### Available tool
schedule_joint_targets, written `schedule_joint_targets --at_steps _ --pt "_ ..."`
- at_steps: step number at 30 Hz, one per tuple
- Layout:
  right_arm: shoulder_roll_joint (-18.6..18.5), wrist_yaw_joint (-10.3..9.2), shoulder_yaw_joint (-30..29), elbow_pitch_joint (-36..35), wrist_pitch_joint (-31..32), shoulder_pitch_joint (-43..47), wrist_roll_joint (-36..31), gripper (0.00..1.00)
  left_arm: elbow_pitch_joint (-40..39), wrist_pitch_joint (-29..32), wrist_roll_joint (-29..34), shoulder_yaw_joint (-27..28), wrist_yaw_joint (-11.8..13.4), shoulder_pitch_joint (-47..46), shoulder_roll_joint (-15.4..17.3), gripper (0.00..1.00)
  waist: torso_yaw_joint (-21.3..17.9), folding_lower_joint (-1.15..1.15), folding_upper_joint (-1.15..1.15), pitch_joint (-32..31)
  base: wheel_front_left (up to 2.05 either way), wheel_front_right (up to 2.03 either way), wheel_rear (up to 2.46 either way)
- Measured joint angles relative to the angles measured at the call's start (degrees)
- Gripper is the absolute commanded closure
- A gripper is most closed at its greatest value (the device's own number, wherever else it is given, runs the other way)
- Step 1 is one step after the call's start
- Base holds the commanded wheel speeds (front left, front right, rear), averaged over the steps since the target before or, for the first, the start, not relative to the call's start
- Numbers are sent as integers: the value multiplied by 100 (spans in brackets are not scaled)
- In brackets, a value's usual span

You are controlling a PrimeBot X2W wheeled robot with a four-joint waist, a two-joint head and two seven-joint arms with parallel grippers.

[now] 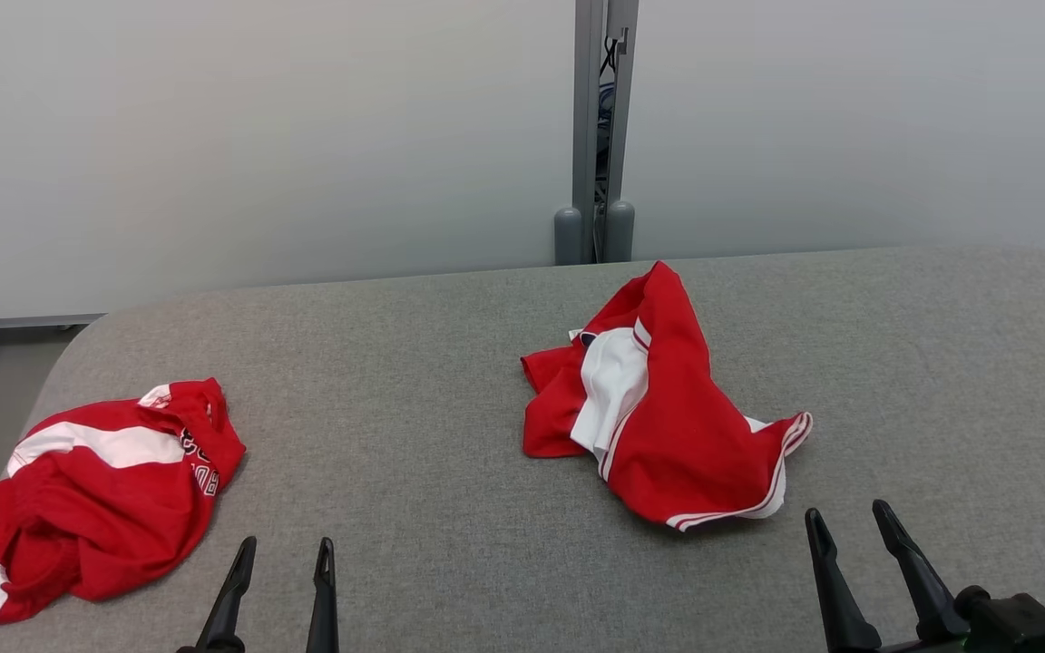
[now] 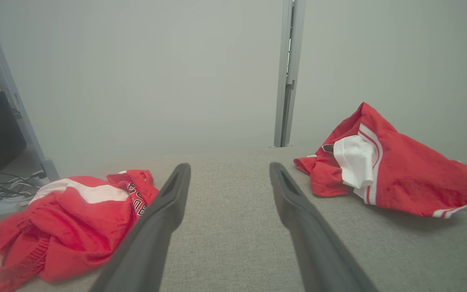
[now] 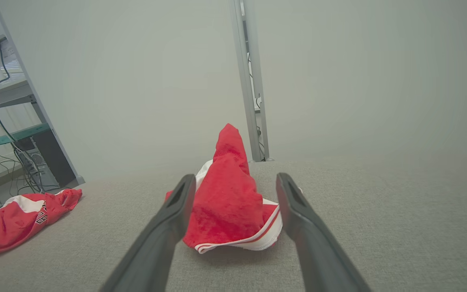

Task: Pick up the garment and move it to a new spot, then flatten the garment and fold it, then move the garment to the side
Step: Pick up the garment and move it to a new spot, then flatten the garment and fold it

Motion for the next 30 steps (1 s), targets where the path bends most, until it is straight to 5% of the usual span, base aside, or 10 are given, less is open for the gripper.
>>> schedule_joint_targets --at_steps 30 --pt "0 -1 11 114 0 -94 47 0 205 0 30 -37 59 -105 -25 0 -23 0 0 47 0 0 0"
